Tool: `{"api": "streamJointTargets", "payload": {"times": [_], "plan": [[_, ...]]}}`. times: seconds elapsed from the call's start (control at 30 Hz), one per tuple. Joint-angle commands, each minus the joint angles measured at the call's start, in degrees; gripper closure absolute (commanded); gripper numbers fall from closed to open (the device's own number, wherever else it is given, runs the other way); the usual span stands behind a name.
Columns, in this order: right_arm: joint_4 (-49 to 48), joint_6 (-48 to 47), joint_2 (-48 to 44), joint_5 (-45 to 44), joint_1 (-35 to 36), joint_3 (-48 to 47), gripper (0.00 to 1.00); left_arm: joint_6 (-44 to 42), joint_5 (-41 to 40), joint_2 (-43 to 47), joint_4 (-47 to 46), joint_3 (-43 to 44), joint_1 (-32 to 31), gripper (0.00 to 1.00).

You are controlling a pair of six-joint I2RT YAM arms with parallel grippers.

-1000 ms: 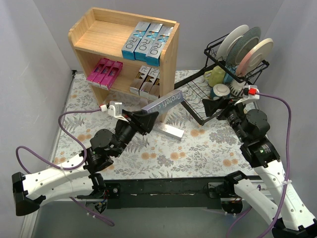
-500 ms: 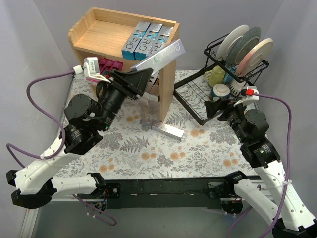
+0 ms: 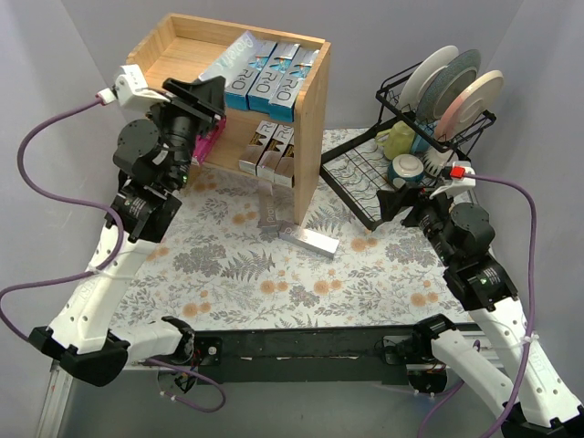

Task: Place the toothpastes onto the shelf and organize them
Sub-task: Place the toothpaste on the shelf.

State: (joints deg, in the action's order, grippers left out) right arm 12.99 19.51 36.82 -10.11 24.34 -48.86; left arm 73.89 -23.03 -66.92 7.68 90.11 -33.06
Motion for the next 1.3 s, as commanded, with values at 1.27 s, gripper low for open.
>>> {"api": "streamJointTargets", "payload": {"times": [1.27], "plan": [[-6.9, -2.0, 1.2, 7.1, -0.3, 7.0, 0.02, 35.1, 18.1, -16.7, 4.1, 8.1, 38.6, 0.68]]}}
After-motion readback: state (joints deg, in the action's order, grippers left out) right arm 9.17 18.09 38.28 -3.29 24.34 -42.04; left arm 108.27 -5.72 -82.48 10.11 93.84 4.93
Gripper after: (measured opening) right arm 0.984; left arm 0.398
